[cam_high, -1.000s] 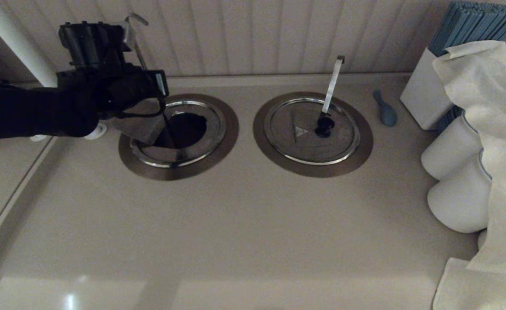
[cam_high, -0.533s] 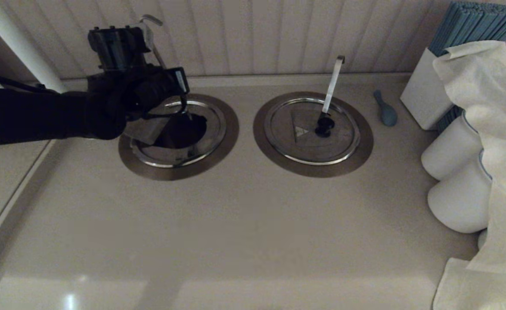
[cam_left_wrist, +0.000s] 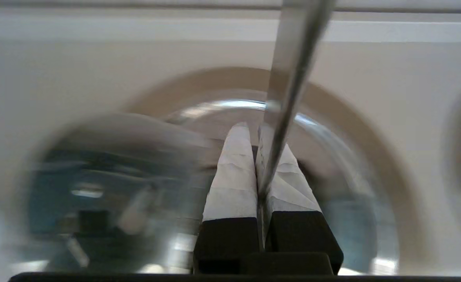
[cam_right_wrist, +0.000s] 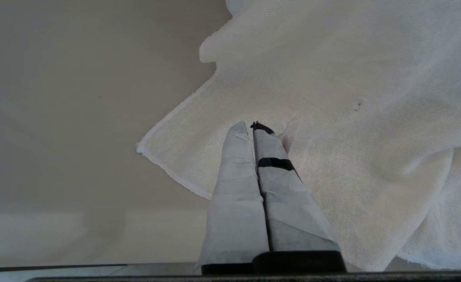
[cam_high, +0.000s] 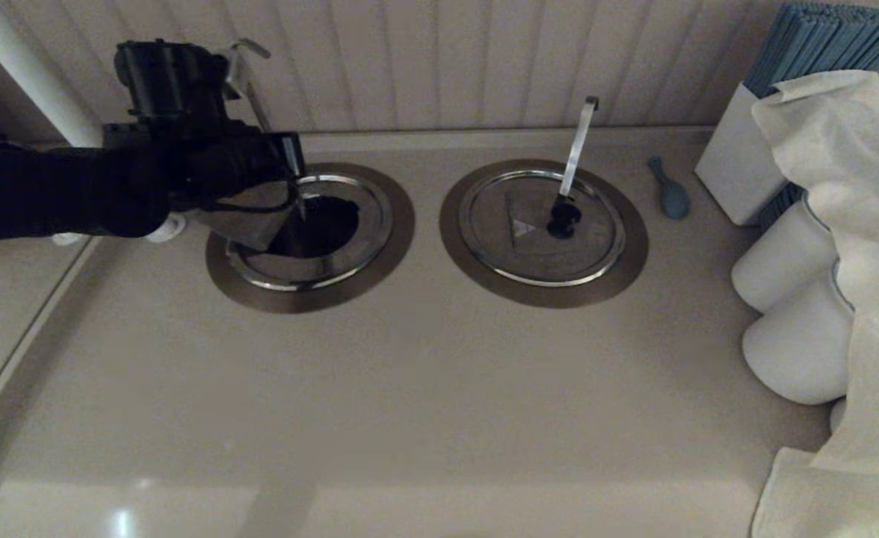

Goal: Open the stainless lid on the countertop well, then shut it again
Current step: Stir with a spoon

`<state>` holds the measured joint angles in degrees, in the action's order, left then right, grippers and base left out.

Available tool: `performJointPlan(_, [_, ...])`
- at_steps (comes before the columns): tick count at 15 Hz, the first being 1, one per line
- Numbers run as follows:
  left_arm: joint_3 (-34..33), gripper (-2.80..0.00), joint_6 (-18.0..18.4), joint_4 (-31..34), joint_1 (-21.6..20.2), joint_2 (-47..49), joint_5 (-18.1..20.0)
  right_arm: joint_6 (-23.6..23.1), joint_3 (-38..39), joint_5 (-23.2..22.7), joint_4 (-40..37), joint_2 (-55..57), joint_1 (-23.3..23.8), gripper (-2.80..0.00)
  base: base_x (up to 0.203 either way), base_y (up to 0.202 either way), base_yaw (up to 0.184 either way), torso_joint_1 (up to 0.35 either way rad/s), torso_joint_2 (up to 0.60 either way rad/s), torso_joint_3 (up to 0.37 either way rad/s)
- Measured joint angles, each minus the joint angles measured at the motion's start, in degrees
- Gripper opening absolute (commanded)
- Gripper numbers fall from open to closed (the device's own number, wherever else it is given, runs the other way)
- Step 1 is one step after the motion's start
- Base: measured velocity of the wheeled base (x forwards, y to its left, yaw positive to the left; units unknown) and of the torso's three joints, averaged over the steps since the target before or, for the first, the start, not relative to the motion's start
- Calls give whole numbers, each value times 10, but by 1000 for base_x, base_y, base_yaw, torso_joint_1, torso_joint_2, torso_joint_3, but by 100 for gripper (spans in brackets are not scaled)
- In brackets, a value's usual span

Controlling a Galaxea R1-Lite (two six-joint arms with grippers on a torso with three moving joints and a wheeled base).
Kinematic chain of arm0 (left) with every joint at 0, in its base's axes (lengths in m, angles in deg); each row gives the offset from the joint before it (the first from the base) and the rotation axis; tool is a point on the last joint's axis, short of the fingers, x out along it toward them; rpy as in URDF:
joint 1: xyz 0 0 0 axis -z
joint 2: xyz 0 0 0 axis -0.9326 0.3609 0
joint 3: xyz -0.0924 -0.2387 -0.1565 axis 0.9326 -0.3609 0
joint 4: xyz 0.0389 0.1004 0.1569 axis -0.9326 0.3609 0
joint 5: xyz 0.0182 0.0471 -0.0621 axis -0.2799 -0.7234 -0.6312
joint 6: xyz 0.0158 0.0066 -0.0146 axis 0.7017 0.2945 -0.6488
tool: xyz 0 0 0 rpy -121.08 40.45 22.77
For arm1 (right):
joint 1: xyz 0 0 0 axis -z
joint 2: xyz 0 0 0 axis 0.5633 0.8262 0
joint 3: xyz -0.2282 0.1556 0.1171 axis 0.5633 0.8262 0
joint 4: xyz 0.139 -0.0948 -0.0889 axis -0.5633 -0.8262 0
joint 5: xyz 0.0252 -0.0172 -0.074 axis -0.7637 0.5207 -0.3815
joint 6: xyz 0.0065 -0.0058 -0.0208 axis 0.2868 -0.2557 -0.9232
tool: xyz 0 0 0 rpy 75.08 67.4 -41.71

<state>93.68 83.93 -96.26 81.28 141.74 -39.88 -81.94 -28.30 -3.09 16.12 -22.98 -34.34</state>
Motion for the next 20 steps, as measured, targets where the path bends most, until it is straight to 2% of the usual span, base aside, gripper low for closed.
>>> performJointPlan(3, [14, -280, 14, -3, -14, 16, -12, 0, 0, 0, 0, 0, 0, -280, 0, 0, 0, 0, 0, 0])
performJointPlan(5, [37, -280, 28, -3, -20, 35, -44, 0, 0, 0, 0, 0, 0, -280, 0, 0, 0, 0, 0, 0])
performJointPlan(6, [53, -280, 25, -3, -21, 45, -51, 0, 0, 0, 0, 0, 0, -280, 0, 0, 0, 0, 0, 0])
performJointPlan(9, [72, -280, -21, -3, 1, 57, -52, 0, 0, 0, 0, 0, 0, -280, 0, 0, 0, 0, 0, 0])
performJointPlan(14, [55, -280, -42, -2, 47, 43, -53, 0, 0, 0, 0, 0, 0, -280, 0, 0, 0, 0, 0, 0])
performJointPlan(18, [8, -280, -9, 8, 39, 5, -38, 0, 0, 0, 0, 0, 0, -280, 0, 0, 0, 0, 0, 0])
performJointPlan(20, [4, -280, 3, 44, 27, -7, -30, 0, 0, 0, 0, 0, 0, -280, 0, 0, 0, 0, 0, 0])
